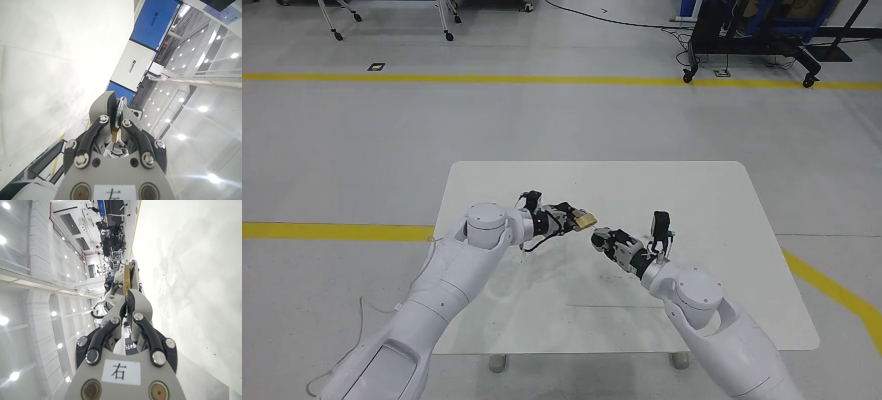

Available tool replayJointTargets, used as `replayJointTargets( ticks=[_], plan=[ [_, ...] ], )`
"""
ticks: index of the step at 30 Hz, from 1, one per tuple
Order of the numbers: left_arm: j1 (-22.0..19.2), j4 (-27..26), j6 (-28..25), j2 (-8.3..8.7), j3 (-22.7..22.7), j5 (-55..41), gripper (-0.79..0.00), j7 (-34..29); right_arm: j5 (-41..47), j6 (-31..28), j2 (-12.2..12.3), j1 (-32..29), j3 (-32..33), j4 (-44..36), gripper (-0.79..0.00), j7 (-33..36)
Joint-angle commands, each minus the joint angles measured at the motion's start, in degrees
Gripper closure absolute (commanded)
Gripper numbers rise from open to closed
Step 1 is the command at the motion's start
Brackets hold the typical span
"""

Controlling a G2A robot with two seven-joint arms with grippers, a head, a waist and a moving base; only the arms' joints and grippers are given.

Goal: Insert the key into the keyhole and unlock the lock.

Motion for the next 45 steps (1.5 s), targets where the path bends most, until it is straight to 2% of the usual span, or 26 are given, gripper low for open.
replayJointTargets(
  ticks=[1, 15, 16, 17, 18, 28, 32, 36, 38, 41, 45],
  plan=[
    [0.1, -0.2, -0.2, -0.01, 0.0, 0.4, 0.0, 0.1, 0.0, 0.1, 0.0, -0.1, 0.1, 0.0, 0.0, 0.0],
    [0.6, -1.0, -0.9, -0.08, -0.4, 1.7, 0.0, -1.8, -0.3, 0.4, -0.9, 1.2, -0.8, 1.1, 0.0, -1.1],
    [0.6, -1.1, -1.2, -0.09, -0.4, 1.8, 0.0, -2.0, -0.3, 0.4, -1.0, 1.3, -0.8, 1.2, -0.083, -1.2],
    [0.6, -1.2, -1.3, -0.11, -0.4, 1.9, 0.0, -2.1, -0.2, 0.2, -1.0, 1.1, -0.8, 1.1, -0.351, -1.3],
    [0.7, -1.2, -1.5, -0.12, -0.4, 1.9, 0.0, -2.3, -0.1, 0.0, -1.1, 1.0, -0.8, 1.0, -0.785, -1.4],
    [1.2, -1.3, -3.1, -0.12, -1.9, 1.0, 0.0, -2.2, -0.3, -1.4, -1.1, 0.4, 0.1, 0.2, -0.785, -1.2],
    [1.8, -2.3, -5.3, -0.04, -2.7, 1.4, 0.0, -0.9, -0.3, -1.4, -1.1, 0.4, 0.1, 0.2, -0.785, -1.2],
    [3.1, -4.1, -8.7, 0.16, -3.9, 1.2, 0.0, 0.1, 10.0, -5.7, -1.2, -1.2, 3.1, 0.5, -0.785, 5.6],
    [3.7, -4.9, -10.3, 0.31, -4.5, 1.3, 0.0, -0.3, 14.5, -5.7, -1.1, -1.8, 4.6, 1.4, -0.357, 9.7],
    [4.4, -5.9, -11.8, 0.46, -4.9, 1.7, 0.0, -1.2, 17.8, -5.3, -1.0, -2.0, 6.2, 2.5, -0.212, 13.5],
    [4.7, -6.1, -11.9, 0.44, -5.0, 1.4, 0.0, -2.4, 18.9, -5.3, -1.0, -2.0, 6.9, 3.4, -0.12, 13.7]
  ],
)
